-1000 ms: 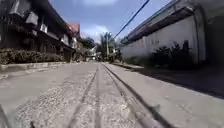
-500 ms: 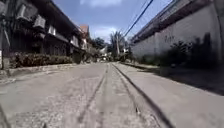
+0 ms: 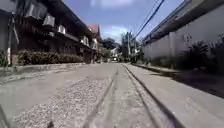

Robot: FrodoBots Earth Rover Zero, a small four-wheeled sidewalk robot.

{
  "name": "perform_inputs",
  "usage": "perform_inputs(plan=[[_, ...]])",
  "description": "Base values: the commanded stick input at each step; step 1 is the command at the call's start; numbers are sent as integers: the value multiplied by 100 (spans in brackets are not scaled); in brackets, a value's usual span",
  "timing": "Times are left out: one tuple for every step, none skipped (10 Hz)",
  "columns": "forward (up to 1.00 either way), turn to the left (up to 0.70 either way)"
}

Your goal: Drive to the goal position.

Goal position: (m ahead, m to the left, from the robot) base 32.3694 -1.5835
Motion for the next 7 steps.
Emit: perform_inputs(plan=[[100, -26], [100, -26], [100, -26], [100, -26], [100, -26], [100, -26], [100, -12]])
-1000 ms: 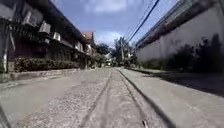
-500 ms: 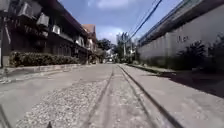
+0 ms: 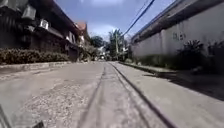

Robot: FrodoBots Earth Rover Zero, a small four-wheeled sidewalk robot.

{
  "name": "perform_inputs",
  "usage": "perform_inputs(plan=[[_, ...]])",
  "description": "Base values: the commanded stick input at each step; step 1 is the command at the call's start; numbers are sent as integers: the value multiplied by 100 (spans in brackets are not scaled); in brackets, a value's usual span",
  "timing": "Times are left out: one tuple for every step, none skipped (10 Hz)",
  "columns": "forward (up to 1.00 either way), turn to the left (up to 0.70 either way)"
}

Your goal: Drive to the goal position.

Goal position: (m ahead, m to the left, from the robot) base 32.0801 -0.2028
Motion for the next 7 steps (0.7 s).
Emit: perform_inputs(plan=[[100, 14], [100, 14], [100, 14], [100, 14], [100, 14], [100, 14], [100, 14]])
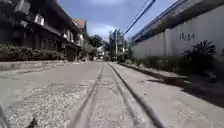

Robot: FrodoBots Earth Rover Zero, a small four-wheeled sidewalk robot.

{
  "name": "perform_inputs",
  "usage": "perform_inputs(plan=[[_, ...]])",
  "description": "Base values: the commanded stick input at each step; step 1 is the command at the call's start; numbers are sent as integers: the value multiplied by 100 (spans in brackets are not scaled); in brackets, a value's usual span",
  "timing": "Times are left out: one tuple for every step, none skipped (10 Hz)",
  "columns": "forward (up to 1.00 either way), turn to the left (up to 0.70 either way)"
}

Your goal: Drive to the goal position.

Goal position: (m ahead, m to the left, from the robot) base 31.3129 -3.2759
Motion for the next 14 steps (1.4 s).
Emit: perform_inputs(plan=[[100, 14], [100, 14], [100, 14], [100, 14], [100, 14], [100, 14], [100, -26], [100, -26], [100, -26], [100, -26], [100, -26], [100, -26], [100, -22], [100, -1]])
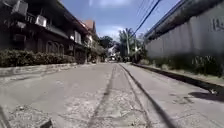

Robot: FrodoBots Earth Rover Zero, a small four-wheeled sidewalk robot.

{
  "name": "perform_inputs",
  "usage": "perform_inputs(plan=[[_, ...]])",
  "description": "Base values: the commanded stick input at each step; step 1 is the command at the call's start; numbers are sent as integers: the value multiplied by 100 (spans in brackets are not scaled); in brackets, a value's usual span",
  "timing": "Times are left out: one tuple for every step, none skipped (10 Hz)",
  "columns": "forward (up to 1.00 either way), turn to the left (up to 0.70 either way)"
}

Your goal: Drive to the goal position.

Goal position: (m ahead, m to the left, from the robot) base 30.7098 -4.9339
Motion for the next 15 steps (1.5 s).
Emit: perform_inputs(plan=[[100, 13], [100, 14], [100, 14], [100, 14], [100, 14], [100, 14], [100, 14], [100, 14], [100, -17], [100, -26], [100, -26], [100, -26], [100, -26], [100, -26], [100, -26]])
